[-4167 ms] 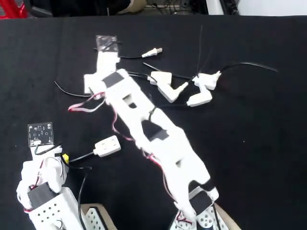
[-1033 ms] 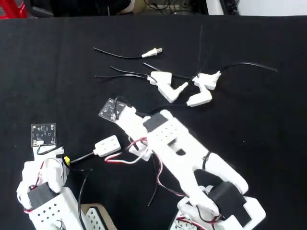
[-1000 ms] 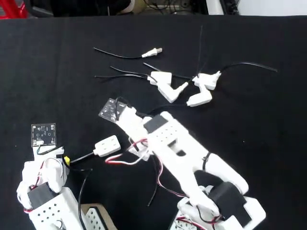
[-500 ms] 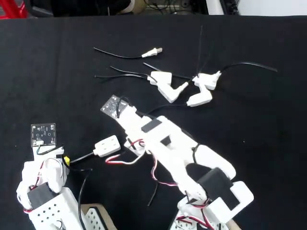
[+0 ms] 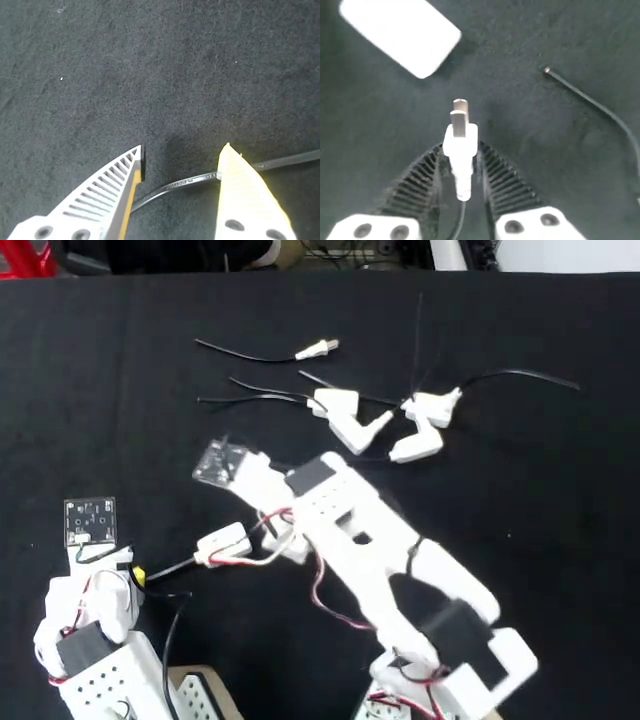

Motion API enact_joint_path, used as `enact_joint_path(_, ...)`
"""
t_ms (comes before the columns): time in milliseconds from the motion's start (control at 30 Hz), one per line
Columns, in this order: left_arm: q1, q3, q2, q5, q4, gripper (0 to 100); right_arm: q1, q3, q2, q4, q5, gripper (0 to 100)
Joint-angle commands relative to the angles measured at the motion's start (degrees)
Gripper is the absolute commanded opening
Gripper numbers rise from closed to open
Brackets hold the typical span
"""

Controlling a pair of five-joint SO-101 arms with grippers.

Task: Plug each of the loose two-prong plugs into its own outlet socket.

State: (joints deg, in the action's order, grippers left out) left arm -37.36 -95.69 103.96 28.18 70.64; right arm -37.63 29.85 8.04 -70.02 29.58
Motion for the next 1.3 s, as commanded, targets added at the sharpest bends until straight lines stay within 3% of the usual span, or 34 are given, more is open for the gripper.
enact_joint_path(0, -0.57, 0.75, 0.35, 0.09, 0.26, 25, -2.81, -9.98, 5.32, -9.14, 2.37, 1.3)
enact_joint_path(200, -6.29, 3.56, 0.53, -10.9, -2.46, 18, -3.16, -15.87, 8.48, -10.02, 2.46, 1.2)
enact_joint_path(367, -5.49, 8.57, 0.53, -16.62, -2.81, 16, -3.34, -14.02, 10.15, -13.1, 0.62, 1.2)
enact_joint_path(467, 1.1, 12.09, 0.53, -22.15, -2.81, 16, -5.36, -9.01, 17.27, -9.85, -0.26, 1.2)
enact_joint_path(700, 24.13, 17.45, 0.53, -37.36, -4.57, 16, -8.44, 8.66, 39.25, -0.62, -0.26, 1.2)
enact_joint_path(800, 30.11, 19.91, 0.53, -39.56, -6.95, 16, -8.0, 16.92, 40.92, 7.91, -2.02, 1.1)
enact_joint_path(1000, 44.0, 22.55, 0.53, -44.31, -11.34, 16, -5.98, 20.09, 35.38, 16.35, -7.12, 1.1)
enact_joint_path(1100, 47.78, 21.85, 0.53, -44.4, -11.96, 16, -6.33, 22.55, 35.82, 20.92, -9.23, 1.1)
enact_joint_path(1267, 45.58, 23.52, 0.53, -44.75, -10.11, 16, -7.56, 23.52, 36.62, 21.36, -9.14, 1.1)
